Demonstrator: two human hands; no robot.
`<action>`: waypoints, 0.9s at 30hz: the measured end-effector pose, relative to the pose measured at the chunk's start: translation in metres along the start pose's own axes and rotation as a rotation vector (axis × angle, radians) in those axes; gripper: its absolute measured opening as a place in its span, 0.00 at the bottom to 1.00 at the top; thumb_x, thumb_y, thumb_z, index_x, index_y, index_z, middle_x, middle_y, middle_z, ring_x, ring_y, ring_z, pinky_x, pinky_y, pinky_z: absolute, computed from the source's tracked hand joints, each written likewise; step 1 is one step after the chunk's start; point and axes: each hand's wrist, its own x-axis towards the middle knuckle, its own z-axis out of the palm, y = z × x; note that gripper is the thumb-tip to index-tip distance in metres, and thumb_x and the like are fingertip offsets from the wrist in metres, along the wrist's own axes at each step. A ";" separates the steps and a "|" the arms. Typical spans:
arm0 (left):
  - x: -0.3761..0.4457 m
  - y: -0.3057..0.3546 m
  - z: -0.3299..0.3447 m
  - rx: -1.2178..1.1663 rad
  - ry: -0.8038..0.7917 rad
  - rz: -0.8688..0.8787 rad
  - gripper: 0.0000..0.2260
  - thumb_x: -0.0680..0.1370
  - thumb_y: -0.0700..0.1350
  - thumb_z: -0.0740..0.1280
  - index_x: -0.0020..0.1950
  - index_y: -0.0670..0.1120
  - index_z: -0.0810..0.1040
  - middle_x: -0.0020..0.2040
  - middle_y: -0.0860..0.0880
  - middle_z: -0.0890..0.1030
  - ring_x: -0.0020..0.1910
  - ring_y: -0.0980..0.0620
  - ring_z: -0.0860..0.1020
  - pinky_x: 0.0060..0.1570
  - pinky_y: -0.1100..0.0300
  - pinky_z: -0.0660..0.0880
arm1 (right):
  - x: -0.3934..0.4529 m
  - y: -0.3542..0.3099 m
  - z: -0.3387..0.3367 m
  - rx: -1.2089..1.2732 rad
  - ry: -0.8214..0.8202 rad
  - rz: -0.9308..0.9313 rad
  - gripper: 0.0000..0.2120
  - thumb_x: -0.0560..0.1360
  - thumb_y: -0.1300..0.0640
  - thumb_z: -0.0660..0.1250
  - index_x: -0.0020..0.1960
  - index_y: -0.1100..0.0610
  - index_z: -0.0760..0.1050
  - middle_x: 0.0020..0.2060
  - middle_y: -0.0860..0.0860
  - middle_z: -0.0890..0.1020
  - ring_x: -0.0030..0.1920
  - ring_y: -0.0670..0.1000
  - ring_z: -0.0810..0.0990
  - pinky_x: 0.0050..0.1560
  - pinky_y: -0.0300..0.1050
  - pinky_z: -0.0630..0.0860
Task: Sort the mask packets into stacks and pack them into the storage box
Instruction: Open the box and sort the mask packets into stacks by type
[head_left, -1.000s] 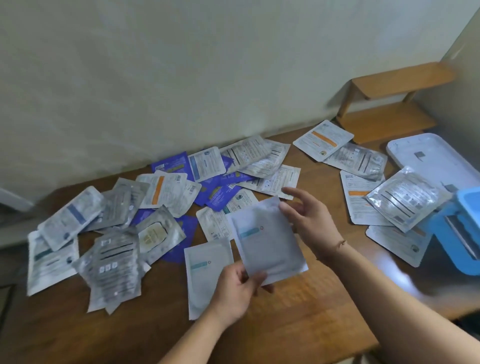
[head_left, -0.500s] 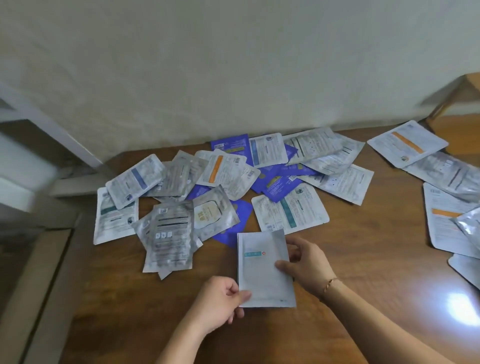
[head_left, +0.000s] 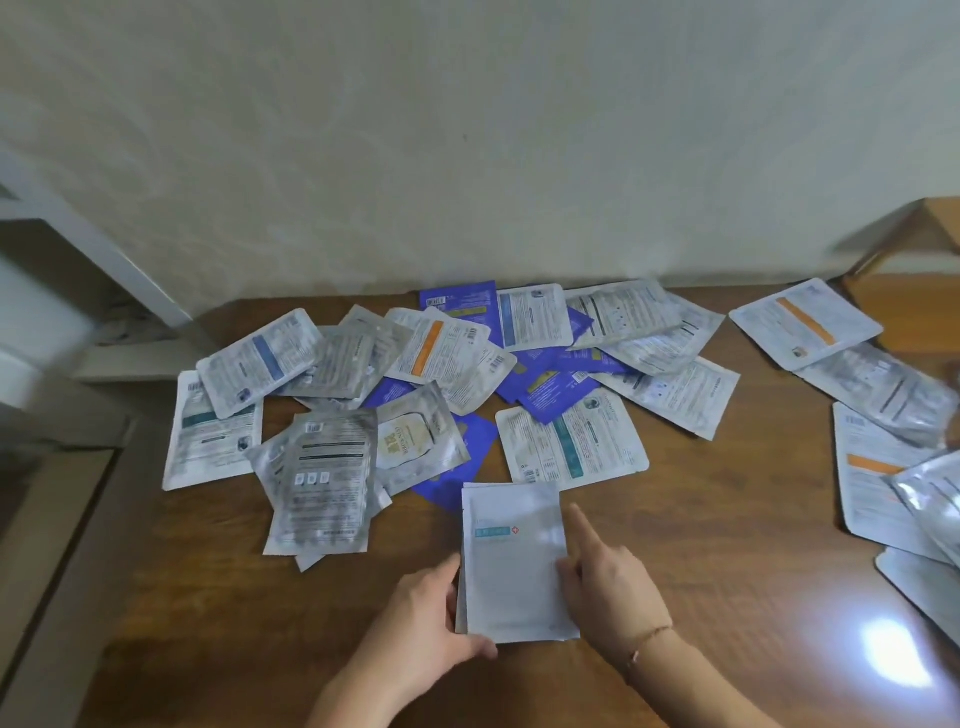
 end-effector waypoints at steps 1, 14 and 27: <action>0.000 0.002 0.000 0.003 0.002 0.015 0.40 0.66 0.53 0.79 0.74 0.62 0.63 0.45 0.59 0.77 0.41 0.59 0.79 0.42 0.70 0.75 | 0.000 -0.001 0.005 -0.055 -0.012 -0.010 0.30 0.78 0.55 0.55 0.77 0.50 0.49 0.46 0.54 0.82 0.47 0.57 0.80 0.41 0.47 0.69; -0.005 0.001 0.019 0.189 0.138 0.124 0.61 0.66 0.59 0.77 0.71 0.63 0.23 0.73 0.59 0.64 0.67 0.58 0.71 0.61 0.60 0.73 | 0.047 -0.012 -0.024 -0.138 0.208 -0.340 0.20 0.80 0.50 0.59 0.71 0.48 0.67 0.69 0.47 0.68 0.67 0.51 0.69 0.61 0.47 0.75; -0.004 -0.007 0.031 0.247 0.215 0.150 0.46 0.76 0.58 0.68 0.78 0.56 0.35 0.65 0.55 0.68 0.62 0.58 0.71 0.58 0.64 0.69 | 0.070 -0.015 -0.012 -0.196 0.077 -0.432 0.17 0.81 0.53 0.56 0.69 0.52 0.70 0.63 0.49 0.74 0.63 0.51 0.68 0.63 0.45 0.72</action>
